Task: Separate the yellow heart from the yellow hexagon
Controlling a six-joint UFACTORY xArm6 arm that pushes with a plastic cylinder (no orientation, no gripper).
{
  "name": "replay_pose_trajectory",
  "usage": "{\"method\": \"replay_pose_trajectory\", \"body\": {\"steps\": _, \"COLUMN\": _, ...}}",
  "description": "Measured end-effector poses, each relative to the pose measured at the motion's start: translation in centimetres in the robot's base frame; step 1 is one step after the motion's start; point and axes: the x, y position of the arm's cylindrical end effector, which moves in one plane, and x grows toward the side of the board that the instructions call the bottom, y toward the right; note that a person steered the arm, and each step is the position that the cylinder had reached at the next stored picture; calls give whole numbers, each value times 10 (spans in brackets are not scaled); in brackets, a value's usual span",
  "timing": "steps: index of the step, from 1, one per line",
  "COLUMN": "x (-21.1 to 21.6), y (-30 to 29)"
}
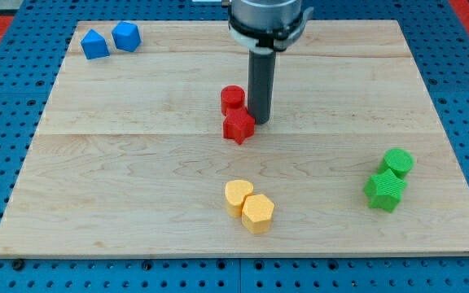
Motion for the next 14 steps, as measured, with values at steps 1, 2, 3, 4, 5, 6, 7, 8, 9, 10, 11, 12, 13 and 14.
{"method": "replay_pose_trajectory", "body": {"steps": 1, "x": 18, "y": 6}}
{"method": "replay_pose_trajectory", "body": {"steps": 2, "x": 35, "y": 81}}
{"method": "replay_pose_trajectory", "body": {"steps": 3, "x": 73, "y": 61}}
{"method": "replay_pose_trajectory", "body": {"steps": 4, "x": 123, "y": 10}}
{"method": "replay_pose_trajectory", "body": {"steps": 5, "x": 130, "y": 32}}
{"method": "replay_pose_trajectory", "body": {"steps": 6, "x": 145, "y": 48}}
{"method": "replay_pose_trajectory", "body": {"steps": 7, "x": 176, "y": 7}}
{"method": "replay_pose_trajectory", "body": {"steps": 8, "x": 171, "y": -44}}
{"method": "replay_pose_trajectory", "body": {"steps": 9, "x": 167, "y": -32}}
{"method": "replay_pose_trajectory", "body": {"steps": 10, "x": 144, "y": -5}}
{"method": "replay_pose_trajectory", "body": {"steps": 11, "x": 128, "y": -30}}
{"method": "replay_pose_trajectory", "body": {"steps": 12, "x": 142, "y": -27}}
{"method": "replay_pose_trajectory", "body": {"steps": 13, "x": 134, "y": -29}}
{"method": "replay_pose_trajectory", "body": {"steps": 14, "x": 116, "y": -44}}
